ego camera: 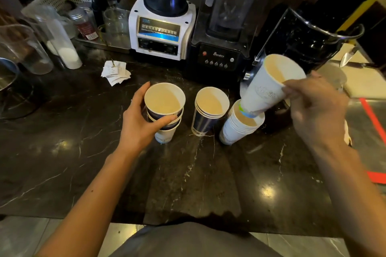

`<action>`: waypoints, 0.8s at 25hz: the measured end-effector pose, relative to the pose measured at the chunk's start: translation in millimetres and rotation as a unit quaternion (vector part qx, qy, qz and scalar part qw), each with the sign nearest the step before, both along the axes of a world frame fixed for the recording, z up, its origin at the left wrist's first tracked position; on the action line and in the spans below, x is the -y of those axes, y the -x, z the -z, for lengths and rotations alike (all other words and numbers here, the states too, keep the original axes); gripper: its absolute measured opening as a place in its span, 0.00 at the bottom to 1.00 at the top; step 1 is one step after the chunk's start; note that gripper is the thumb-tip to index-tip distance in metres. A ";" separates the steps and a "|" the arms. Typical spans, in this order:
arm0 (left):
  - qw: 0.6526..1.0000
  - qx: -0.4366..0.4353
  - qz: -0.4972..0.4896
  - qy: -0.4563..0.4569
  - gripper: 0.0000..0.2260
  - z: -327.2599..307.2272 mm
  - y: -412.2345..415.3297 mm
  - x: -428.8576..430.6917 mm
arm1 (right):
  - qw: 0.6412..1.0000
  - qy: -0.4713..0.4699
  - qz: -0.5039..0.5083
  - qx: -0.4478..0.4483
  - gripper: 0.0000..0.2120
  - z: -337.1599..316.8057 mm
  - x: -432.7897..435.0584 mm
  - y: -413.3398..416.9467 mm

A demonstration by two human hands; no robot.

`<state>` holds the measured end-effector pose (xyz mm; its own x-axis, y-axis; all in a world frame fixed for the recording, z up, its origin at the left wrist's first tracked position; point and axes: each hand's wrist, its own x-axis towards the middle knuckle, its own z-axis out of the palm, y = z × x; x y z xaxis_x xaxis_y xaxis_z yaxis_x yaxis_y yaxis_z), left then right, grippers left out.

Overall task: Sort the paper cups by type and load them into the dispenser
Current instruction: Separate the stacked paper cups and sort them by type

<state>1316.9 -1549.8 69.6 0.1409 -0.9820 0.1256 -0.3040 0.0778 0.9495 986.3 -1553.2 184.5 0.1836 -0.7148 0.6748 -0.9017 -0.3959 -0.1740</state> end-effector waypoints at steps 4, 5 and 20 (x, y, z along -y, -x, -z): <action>1.000 -0.011 0.006 0.001 0.42 1.1 -0.1 -1.3 | 0.987 -0.151 -0.009 -0.052 0.05 47.2 -0.2 3.2; 1.000 -0.016 0.006 -0.001 0.42 2.2 -0.4 -1.5 | 0.975 -0.215 -0.017 -0.058 0.06 57.5 -1.6 -1.1; 0.997 -0.013 0.029 -0.068 0.39 23.6 -9.2 -13.6 | 0.933 -0.178 -0.294 -0.104 0.09 59.5 30.4 -168.4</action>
<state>1326.1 -1536.2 46.0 0.0841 -0.9964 -0.0119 -0.2779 -0.0350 0.9600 1154.7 -1583.7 125.0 0.7150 -0.6217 0.3198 -0.5760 -0.7831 -0.2343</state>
